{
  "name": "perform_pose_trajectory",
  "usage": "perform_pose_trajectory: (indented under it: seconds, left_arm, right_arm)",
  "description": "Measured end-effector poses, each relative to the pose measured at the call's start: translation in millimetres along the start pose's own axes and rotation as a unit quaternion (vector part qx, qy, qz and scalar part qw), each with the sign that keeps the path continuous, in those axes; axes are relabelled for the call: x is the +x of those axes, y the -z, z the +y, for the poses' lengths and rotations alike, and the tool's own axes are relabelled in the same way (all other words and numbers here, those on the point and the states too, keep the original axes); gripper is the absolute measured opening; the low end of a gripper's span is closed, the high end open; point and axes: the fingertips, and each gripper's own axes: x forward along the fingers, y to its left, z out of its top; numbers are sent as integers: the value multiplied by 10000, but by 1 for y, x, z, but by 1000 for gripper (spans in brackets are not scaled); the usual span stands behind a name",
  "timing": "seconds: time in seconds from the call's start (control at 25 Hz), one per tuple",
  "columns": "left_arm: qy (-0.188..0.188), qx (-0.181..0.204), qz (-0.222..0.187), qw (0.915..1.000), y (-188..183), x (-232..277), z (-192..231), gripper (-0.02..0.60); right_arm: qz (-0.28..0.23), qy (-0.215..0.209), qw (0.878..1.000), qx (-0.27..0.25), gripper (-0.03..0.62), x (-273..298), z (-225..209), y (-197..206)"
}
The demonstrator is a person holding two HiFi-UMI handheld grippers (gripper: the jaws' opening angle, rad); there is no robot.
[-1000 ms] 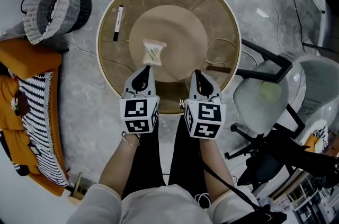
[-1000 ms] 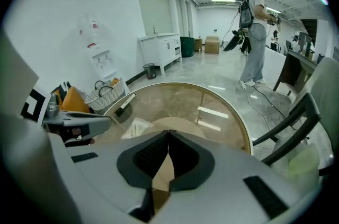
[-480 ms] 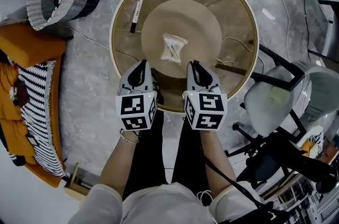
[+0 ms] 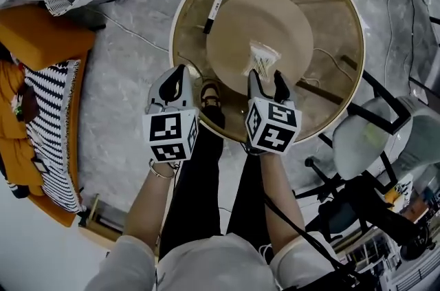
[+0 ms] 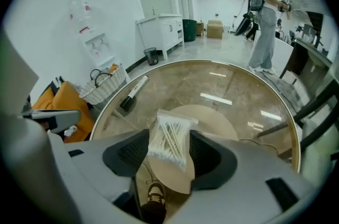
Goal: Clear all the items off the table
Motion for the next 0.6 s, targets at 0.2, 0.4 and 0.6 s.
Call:
perform_pose_trajectory:
  seconds: [0.2,0.4,0.6]
  left_arm:
    - [0,-114,99,9999,8,3,14,8]
    - [67,-84,148,9998,10,7,16,8]
    - [135,23,148,9998,8,9,11,8]
  right_arm:
    - [163,264,9984,474,278,19,-1,4]
    - [327,453,9972,500,276,33,-1,8]
    - [414,557,9966,450,233,36,0,10]
